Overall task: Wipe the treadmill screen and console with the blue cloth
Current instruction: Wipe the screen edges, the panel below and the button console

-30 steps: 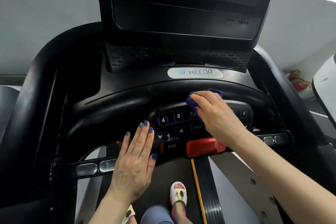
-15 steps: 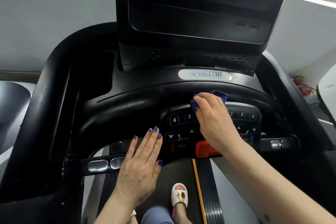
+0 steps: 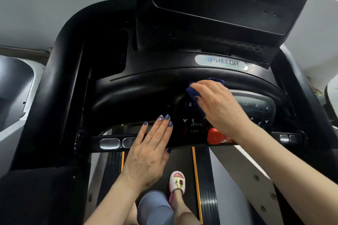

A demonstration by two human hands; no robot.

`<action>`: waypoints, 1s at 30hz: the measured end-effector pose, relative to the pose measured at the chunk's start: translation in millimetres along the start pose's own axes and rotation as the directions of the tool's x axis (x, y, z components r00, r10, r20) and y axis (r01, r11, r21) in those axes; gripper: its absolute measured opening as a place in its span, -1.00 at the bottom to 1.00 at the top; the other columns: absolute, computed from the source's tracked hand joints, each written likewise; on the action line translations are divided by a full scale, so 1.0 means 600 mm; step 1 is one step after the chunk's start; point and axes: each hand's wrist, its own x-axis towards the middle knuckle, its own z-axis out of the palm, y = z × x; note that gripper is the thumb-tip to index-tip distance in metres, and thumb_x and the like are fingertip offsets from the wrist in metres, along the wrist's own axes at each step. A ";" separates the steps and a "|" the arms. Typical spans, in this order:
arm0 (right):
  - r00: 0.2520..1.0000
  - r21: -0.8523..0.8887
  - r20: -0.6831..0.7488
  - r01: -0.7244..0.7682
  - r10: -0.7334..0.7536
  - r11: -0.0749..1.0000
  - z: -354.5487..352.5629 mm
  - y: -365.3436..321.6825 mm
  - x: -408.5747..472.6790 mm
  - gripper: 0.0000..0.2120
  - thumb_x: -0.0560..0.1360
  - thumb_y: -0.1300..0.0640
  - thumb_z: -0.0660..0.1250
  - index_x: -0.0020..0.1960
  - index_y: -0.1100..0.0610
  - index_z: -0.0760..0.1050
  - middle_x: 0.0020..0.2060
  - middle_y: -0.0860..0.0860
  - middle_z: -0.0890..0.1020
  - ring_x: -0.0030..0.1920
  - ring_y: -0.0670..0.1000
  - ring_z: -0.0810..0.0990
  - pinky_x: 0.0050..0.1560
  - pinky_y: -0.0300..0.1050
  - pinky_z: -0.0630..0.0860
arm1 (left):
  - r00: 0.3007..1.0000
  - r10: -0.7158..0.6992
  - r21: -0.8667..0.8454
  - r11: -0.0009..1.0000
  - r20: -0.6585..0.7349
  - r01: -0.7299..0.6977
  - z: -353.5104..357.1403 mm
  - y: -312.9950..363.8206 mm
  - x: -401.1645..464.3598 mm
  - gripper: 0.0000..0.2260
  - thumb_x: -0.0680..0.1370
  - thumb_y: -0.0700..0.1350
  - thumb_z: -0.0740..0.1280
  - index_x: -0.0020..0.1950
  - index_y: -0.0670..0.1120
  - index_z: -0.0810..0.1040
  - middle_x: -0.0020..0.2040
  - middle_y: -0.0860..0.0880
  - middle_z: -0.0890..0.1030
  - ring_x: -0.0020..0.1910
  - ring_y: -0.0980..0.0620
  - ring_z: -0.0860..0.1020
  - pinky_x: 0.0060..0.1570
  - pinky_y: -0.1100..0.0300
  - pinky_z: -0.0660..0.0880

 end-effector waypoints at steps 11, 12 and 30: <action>0.991 -0.101 0.111 0.089 -0.078 0.991 0.006 -0.039 0.048 -0.75 0.60 0.15 0.13 0.07 0.23 0.54 -0.04 0.15 0.58 -0.09 0.21 0.51 -0.03 0.16 0.48 | 0.996 -0.090 0.007 0.996 0.002 0.090 0.000 -0.019 -0.068 -0.51 0.63 -0.08 0.13 0.54 -0.20 0.27 0.57 -0.14 0.26 0.58 -0.09 0.19 0.52 -0.11 0.13; 0.992 -0.147 0.098 0.090 -0.076 0.985 0.013 -0.049 0.047 -0.77 0.58 0.18 0.13 0.03 0.24 0.54 -0.08 0.15 0.57 -0.12 0.21 0.49 -0.06 0.15 0.48 | 0.995 -0.101 0.012 0.995 0.011 0.101 -0.001 -0.021 -0.073 -0.51 0.63 -0.08 0.12 0.55 -0.20 0.26 0.58 -0.14 0.24 0.58 -0.08 0.17 0.53 -0.13 0.12; 0.933 -0.293 0.161 0.357 -0.323 0.887 0.044 -0.094 0.010 -0.84 0.57 0.21 0.18 -0.03 0.13 0.54 -0.03 0.08 0.58 0.14 0.15 0.52 0.35 0.05 0.29 | 0.978 -0.157 0.107 0.984 0.140 0.142 -0.044 -0.060 -0.105 -0.46 0.60 -0.04 0.08 0.57 -0.18 0.20 0.61 -0.11 0.17 0.60 -0.09 0.11 0.54 -0.10 0.01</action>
